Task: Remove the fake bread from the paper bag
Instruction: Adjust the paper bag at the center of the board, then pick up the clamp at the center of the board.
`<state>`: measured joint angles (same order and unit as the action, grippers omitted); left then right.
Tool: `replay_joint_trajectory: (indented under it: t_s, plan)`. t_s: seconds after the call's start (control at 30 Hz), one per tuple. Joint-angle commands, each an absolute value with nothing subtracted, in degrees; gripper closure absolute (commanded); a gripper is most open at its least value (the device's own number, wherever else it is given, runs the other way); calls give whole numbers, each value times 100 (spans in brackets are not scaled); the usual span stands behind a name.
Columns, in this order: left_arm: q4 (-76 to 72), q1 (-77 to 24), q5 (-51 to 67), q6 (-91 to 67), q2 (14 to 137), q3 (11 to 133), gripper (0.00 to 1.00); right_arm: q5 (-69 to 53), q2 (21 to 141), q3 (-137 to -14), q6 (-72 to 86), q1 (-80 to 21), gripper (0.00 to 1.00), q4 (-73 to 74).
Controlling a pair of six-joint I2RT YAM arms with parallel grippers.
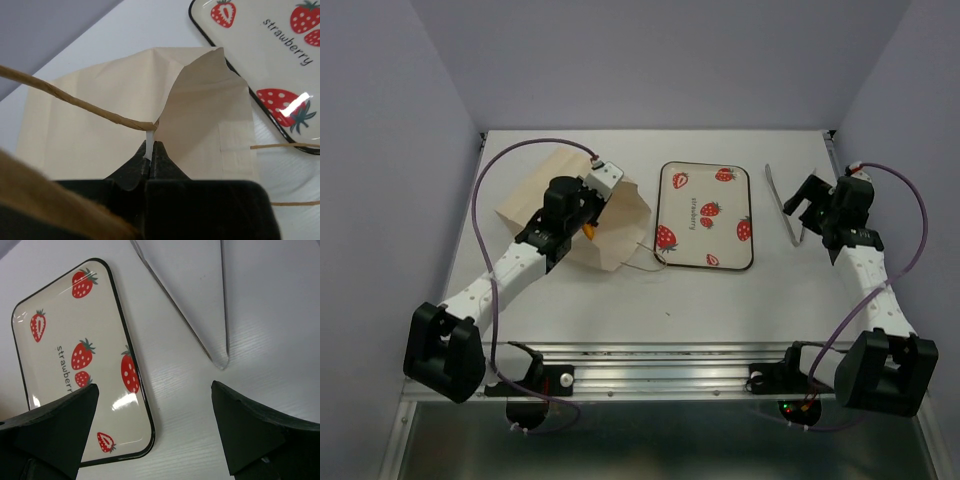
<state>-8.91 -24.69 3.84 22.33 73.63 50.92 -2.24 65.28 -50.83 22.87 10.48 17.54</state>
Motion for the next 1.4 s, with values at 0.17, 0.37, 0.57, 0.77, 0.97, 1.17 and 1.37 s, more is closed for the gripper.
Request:
replay_joint_trajectory:
  t_s: [0.17,0.37,0.57,0.77,0.97,1.17,1.37]
  plan:
    - [-1486,-3164,-536,2759,6601,4729,100,-115,7171,-5237,1302,1072,0,1283]
    - [-1556,-3182,-123,2988,6398,4447,100,-123,8024,-5432,125,1072,0,1327]
    - [-1319,-3234,-105,3032,6513,4474,100,282,9201,-5862,-815,1072,0,1397]
    - [-1389,-3243,220,3182,6258,4184,100,133,9711,-6345,-712,1072,0,1459]
    - [-1432,-3243,316,3208,5907,3956,100,501,10089,-6504,-659,1072,0,1459]
    - [-1634,-3252,290,3269,5608,3692,100,326,10397,-6899,-598,1125,0,1529]
    - [-1731,-3243,316,3340,5484,3560,100,395,10889,-7277,-484,1178,0,1555]
